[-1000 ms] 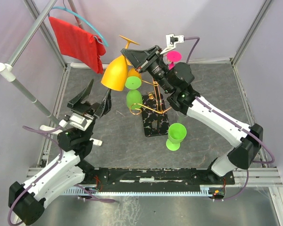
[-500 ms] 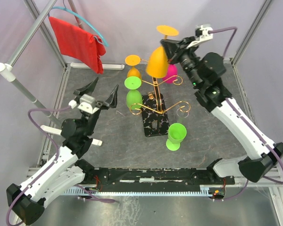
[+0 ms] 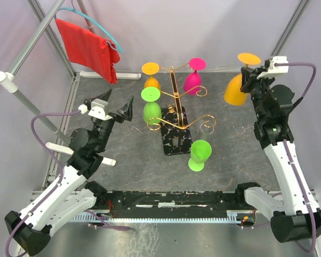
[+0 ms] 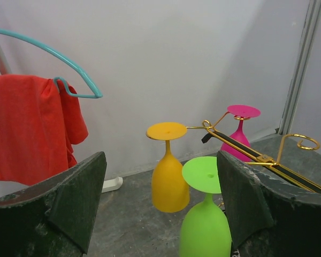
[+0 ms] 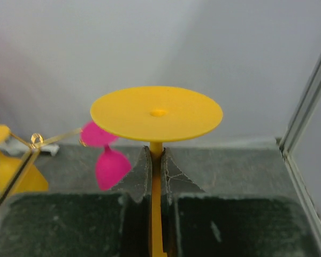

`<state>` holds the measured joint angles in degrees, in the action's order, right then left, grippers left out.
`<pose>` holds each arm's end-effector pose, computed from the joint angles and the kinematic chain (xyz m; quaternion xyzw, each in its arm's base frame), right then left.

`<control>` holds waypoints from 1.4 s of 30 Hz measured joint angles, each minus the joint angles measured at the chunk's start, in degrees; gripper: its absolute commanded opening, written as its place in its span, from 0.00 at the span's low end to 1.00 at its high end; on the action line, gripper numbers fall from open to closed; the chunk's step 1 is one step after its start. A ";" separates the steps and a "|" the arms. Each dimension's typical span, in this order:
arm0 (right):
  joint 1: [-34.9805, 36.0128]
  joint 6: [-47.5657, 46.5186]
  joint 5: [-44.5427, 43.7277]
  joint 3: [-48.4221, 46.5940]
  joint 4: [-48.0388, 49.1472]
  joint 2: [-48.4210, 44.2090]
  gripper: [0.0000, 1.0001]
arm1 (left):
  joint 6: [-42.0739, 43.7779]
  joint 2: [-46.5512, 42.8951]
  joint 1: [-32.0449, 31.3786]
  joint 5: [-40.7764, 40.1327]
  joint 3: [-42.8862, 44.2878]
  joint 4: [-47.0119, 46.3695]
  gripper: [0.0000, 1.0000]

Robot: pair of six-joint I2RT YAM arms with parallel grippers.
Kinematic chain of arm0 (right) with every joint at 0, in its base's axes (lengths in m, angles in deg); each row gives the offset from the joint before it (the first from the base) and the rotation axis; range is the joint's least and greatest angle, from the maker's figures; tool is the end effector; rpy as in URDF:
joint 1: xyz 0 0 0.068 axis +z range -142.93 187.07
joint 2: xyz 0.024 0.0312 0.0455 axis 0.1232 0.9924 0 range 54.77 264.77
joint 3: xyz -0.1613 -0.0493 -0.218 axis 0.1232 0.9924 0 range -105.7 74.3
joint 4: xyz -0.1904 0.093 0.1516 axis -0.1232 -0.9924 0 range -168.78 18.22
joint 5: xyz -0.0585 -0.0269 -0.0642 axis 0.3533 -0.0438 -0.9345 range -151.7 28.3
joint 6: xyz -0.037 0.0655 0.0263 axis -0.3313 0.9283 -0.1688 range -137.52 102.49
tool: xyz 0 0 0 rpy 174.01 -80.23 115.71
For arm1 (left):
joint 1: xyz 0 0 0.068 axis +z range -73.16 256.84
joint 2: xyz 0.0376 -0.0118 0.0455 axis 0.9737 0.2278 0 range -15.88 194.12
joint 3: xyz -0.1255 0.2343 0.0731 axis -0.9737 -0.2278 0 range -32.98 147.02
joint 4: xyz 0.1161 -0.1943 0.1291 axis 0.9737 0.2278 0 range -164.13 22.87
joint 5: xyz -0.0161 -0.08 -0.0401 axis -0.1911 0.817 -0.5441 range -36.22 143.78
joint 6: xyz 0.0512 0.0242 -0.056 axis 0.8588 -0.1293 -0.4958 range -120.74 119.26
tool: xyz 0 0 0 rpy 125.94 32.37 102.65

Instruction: Place the wine glass upside down on the wine glass rack

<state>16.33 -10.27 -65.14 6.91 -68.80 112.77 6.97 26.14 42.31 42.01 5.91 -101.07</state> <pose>0.2461 0.0360 0.4694 0.0124 0.6268 0.0931 0.7735 0.1710 -0.1006 0.3958 0.1155 0.5377 -0.1388 0.8236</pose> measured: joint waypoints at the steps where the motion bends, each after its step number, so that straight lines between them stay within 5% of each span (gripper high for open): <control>1: -1.53 0.09 0.96 3.21 0.72 -0.98 0.01 | -0.02 -0.44 0.00 -0.13 0.00 0.17 0.89; 10: -5.20 -1.25 10.54 24.59 12.59 -1.44 0.01 | -0.04 -2.32 0.00 -0.28 -0.07 1.11 0.89; 23: -5.27 -6.16 26.91 37.07 39.08 2.99 0.01 | -0.22 -2.34 0.00 -1.44 -2.27 0.02 0.88; 42: -5.25 -2.45 42.71 38.29 56.39 10.49 0.01 | -1.88 -0.48 0.00 -2.86 -4.48 -3.63 0.86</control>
<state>11.09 -12.72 -22.43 45.20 -12.41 123.26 5.09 25.65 42.31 39.15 1.43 -104.70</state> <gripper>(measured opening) 0.035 0.863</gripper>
